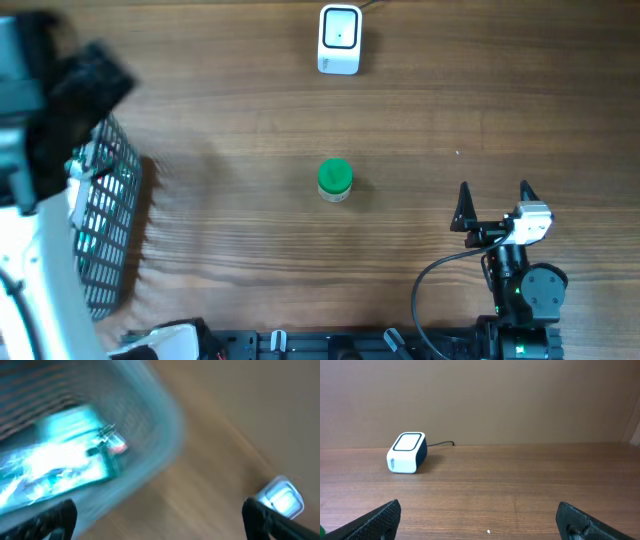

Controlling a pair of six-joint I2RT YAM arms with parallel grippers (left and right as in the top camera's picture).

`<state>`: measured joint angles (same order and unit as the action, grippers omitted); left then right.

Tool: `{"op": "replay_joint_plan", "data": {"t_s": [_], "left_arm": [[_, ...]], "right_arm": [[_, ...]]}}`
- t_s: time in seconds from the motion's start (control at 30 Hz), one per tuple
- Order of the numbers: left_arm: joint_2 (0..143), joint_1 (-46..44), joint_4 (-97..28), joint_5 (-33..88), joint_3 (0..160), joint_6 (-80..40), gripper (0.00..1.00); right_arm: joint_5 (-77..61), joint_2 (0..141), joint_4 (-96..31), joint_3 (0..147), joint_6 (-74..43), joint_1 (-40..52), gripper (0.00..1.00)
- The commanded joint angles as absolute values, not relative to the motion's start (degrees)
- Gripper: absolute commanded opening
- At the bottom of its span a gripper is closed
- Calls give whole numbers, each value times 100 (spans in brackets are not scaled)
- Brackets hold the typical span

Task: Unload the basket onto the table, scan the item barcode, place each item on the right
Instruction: 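Carry the jar with the left gripper and set it on the table centre, then reach the left gripper into the basket and grasp the white Transparent pouch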

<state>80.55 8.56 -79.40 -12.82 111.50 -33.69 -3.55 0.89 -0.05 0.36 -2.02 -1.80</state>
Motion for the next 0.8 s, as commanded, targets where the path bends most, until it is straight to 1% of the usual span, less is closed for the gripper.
{"op": "replay_joint_plan", "data": {"t_s": [0.0,0.03,0.1,0.13,0.17,0.23,0.27,0.37,0.4,0.53,0.6,0.67,0.77], "left_arm": [[7933,2314,-8326,-1293,11166,-5605,100],[7990,2644,-8344,-1293,11163,-5957,100],[8143,3050,-8342,-1315,11133,-6287,100],[8211,3164,-8342,-1315,11087,-6534,100],[8357,3339,-8346,-1313,10938,-7133,100],[8591,3459,-8348,-1313,10641,-7964,100],[8724,3470,-8344,-1315,10484,-8182,100],[9233,3468,-8243,-1317,9939,-8475,100],[9483,3468,-8040,-1315,9765,-8471,100],[10464,3470,-7607,-1310,9631,-8484,100],[10816,3468,-7605,-1251,9612,-8884,100],[11069,3468,-7498,-1203,9371,-9588,100],[11190,3468,-7008,-1208,8993,-9651,100]], "right_arm": [[-296,43,10,30,-152,-167,100],[-296,43,10,30,-152,-167,100],[-296,43,10,30,-152,-167,100],[-296,43,10,30,-150,-167,100],[-296,43,10,30,-150,-167,100],[-296,43,10,30,-152,-167,100],[-296,43,10,30,-148,-167,100],[-296,43,10,30,-150,-167,100],[-296,43,10,30,-152,-167,100],[-296,43,10,30,-152,-167,100],[-296,43,10,30,-150,-167,100],[-296,43,10,30,-152,-167,100],[-296,43,10,30,-150,-167,100]]}}
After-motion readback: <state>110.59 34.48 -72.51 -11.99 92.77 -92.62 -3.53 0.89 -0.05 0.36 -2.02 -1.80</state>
